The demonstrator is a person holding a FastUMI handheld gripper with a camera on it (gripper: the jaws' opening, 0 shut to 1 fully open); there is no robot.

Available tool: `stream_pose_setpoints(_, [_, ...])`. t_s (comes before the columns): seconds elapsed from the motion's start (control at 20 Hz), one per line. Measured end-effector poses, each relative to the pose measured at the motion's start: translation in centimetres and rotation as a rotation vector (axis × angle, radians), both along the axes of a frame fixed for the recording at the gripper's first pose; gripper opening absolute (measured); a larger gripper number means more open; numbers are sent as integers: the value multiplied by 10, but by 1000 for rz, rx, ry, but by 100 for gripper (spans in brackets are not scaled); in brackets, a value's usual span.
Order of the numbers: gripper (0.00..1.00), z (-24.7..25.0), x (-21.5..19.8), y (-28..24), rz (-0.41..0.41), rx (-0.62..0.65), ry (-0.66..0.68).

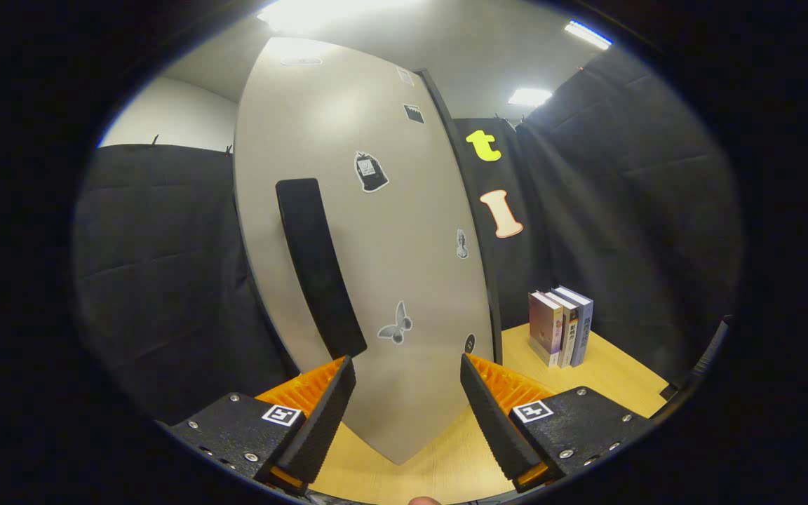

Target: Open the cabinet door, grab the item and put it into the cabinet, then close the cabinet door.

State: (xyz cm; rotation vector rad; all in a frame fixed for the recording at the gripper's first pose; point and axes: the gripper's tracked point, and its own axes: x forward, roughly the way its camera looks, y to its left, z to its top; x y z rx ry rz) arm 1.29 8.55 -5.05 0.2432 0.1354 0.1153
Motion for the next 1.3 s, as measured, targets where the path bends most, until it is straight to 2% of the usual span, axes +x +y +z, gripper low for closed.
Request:
stream_pose_setpoints(0.35, [95, 4, -7, 21, 17, -82, -26])
stream_pose_setpoints(0.8, [95, 4, 9, 33, 49, -54, -48])
stream_pose_setpoints(1.3, [95, 8, 18, 33, 55, -106, -83])
